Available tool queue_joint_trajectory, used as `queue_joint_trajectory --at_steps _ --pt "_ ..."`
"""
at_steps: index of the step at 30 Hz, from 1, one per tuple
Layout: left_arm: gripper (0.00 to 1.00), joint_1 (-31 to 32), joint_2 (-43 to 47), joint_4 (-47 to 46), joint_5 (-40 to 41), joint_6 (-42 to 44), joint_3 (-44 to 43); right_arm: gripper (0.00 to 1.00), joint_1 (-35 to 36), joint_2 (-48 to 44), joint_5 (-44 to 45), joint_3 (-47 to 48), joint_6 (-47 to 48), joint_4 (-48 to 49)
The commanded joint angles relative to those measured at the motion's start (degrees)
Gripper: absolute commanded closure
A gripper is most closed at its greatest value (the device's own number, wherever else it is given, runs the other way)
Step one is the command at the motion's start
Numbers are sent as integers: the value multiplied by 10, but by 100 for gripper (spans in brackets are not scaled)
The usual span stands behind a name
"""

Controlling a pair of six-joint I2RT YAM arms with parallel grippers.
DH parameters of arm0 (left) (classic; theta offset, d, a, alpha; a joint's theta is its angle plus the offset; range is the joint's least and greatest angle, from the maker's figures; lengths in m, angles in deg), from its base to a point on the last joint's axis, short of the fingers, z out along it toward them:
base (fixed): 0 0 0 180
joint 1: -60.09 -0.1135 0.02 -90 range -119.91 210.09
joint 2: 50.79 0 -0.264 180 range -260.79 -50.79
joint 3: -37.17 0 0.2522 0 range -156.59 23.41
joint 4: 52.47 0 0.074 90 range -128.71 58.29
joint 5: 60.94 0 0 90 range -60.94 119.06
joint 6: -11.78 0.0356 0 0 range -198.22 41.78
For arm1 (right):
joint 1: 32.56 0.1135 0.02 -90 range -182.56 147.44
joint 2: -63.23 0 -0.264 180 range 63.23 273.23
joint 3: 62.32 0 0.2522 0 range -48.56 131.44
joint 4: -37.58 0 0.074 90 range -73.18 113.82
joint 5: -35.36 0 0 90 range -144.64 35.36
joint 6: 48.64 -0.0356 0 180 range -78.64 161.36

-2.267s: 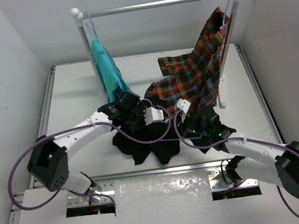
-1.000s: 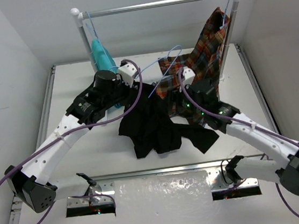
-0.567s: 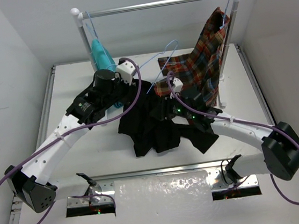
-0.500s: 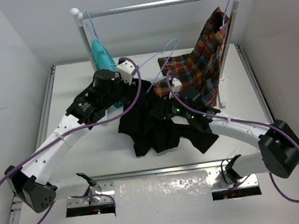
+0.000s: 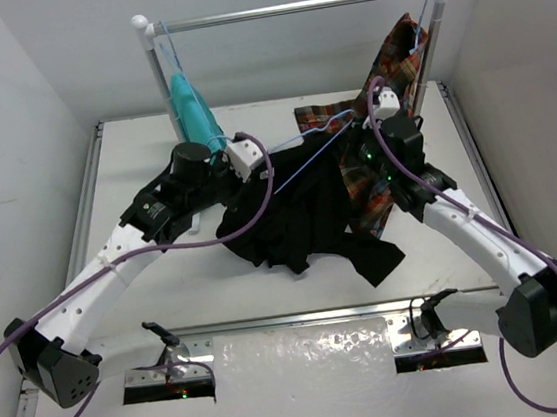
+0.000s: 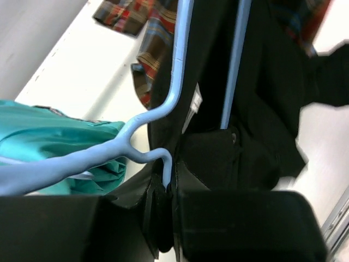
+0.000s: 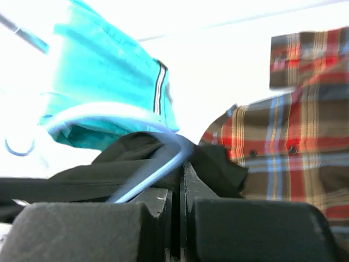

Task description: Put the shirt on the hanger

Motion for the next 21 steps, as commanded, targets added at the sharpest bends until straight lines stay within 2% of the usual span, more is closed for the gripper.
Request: queue_joint_trajectory --at_steps 1,5,9,12,17,20,21 --pt "100 -3 48 -2 8 70 34 100 -12 -19 130 48 77 -101" --pt "100 -2 58 -20 59 109 70 100 -15 -29 140 79 118 -131" --pt "100 0 57 -49 131 187 102 100 -15 -19 144 133 178 -179" --pt "100 1 65 -77 154 241 130 100 -15 -8 154 169 211 -220" --pt "100 2 80 -86 122 286 147 100 -15 8 170 203 270 -234" --pt "100 1 92 -79 73 249 139 100 -25 21 130 206 309 -225" --pt "100 0 92 -81 52 200 136 100 -34 23 115 203 298 -220"
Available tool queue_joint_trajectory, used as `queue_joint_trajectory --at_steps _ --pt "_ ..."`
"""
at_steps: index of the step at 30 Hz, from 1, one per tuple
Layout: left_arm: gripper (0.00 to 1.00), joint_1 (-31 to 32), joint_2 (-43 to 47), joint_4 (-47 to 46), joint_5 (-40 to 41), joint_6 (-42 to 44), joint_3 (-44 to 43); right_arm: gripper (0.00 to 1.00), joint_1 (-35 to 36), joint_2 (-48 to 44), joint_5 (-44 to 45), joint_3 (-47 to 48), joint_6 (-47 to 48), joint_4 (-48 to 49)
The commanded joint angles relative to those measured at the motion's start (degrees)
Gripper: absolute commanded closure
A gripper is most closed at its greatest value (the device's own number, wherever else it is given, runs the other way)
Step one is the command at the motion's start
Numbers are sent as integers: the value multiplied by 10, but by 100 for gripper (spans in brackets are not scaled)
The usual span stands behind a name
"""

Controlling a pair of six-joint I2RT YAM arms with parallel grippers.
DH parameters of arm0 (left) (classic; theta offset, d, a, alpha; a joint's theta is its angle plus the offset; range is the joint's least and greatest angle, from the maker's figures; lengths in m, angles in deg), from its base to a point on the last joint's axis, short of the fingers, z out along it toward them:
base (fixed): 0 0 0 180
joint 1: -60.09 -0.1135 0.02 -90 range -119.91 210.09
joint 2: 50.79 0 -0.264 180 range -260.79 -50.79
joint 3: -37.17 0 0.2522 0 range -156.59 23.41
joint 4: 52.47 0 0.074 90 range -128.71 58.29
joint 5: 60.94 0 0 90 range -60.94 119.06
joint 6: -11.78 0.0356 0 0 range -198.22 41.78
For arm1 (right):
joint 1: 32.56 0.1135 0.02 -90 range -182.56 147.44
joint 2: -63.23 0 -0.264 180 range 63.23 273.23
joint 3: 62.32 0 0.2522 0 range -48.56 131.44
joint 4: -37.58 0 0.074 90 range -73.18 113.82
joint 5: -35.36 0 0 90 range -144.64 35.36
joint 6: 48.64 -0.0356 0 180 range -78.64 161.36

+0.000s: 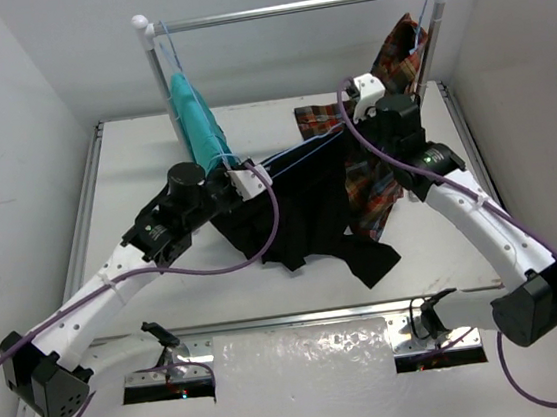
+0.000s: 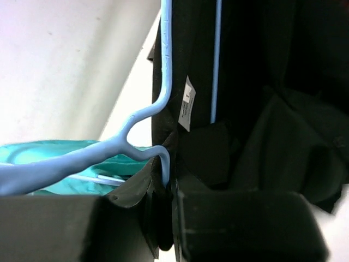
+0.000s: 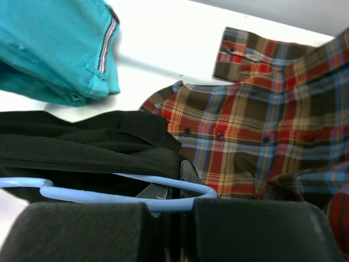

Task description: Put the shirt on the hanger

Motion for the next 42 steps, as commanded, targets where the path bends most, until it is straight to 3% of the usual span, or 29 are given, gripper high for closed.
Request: queue_joint_trajectory --at_steps 1,5,8,10,14,21,27,34,42 --pt "100 -15 20 79 18 -49 -12 100 -59 -2 19 27 2 51" --pt "100 -14 -14 69 29 -228 -46 100 -90 4 -95 -50 -141 146" --pt "100 -12 -21 45 39 -297 -40 100 -79 13 -130 -127 -274 270" --pt "100 -8 -27 46 39 -323 -26 100 -48 30 -118 -154 -301 319" --pt "100 -7 -64 58 39 -399 -1 97 -10 69 -88 -157 -303 304" --pt "100 -8 -98 25 65 -459 27 80 -8 120 -67 -180 -302 309" --pt "100 -13 -115 14 67 -485 33 53 -8 160 -102 -174 -291 323" --pt "100 -17 -121 -1 75 -483 21 42 0 157 -90 -226 -319 348" --pt "100 -17 -126 -13 70 -465 17 42 20 215 -116 -238 -344 455"
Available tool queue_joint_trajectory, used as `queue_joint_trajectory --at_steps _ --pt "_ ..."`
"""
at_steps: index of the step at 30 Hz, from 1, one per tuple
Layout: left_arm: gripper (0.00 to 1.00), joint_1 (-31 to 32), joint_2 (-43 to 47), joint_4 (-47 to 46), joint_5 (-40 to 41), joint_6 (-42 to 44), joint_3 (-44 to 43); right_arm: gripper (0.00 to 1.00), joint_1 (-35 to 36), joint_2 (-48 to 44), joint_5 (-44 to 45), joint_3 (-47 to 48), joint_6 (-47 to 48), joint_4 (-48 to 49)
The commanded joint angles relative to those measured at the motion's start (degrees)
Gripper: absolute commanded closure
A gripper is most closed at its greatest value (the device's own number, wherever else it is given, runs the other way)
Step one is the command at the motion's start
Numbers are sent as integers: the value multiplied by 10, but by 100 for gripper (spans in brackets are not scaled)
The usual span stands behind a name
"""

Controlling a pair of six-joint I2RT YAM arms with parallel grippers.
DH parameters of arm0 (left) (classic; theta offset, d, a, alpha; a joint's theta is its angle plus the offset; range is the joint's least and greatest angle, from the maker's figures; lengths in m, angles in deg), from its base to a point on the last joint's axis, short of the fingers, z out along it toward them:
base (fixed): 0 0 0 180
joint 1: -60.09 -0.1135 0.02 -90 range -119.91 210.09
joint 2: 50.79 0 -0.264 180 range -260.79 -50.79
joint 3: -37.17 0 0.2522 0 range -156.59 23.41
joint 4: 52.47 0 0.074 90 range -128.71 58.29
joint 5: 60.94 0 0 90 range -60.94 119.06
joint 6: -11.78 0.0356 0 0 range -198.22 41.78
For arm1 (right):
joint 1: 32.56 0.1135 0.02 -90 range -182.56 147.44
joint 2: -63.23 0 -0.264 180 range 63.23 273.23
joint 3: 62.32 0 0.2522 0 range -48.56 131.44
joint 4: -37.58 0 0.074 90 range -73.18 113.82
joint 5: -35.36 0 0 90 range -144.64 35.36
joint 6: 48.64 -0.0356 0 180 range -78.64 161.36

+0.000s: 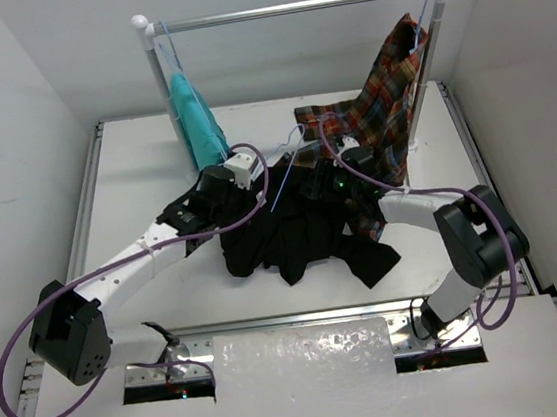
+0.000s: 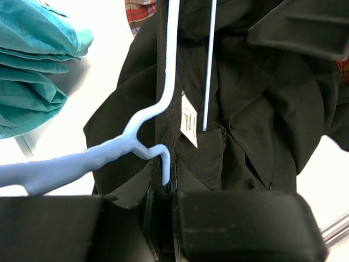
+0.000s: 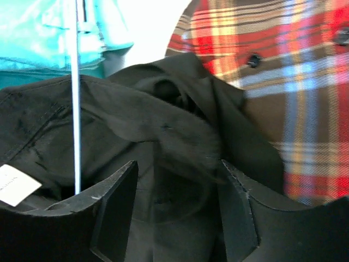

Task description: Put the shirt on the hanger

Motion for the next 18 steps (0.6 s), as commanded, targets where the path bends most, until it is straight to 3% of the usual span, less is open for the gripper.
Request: queue_joint_trajectory --at_steps 1,2,3,5,6,11,15,18 --pt "100 -5 1 -42 0 7 -19 44 9 24 -23 12 -27 96" --pt "100 -6 1 -43 0 8 -19 48 9 35 -25 14 -29 100" --pt "100 -6 1 -43 1 9 -20 64 9 39 -26 16 -32 101" --pt "100 -9 2 -39 6 9 -24 80 9 45 -33 19 -41 91" --pt "100 -10 2 -36 10 12 -27 94 10 45 -37 18 -44 85" --pt "100 -25 12 -20 22 44 -51 100 -9 7 -13 3 -26 30" --pt "100 -22 51 -17 -25 187 -29 100 -61 -24 20 55 7 -52" --pt "100 -20 79 -26 7 273 10 100 -80 -52 72 119 67 -124"
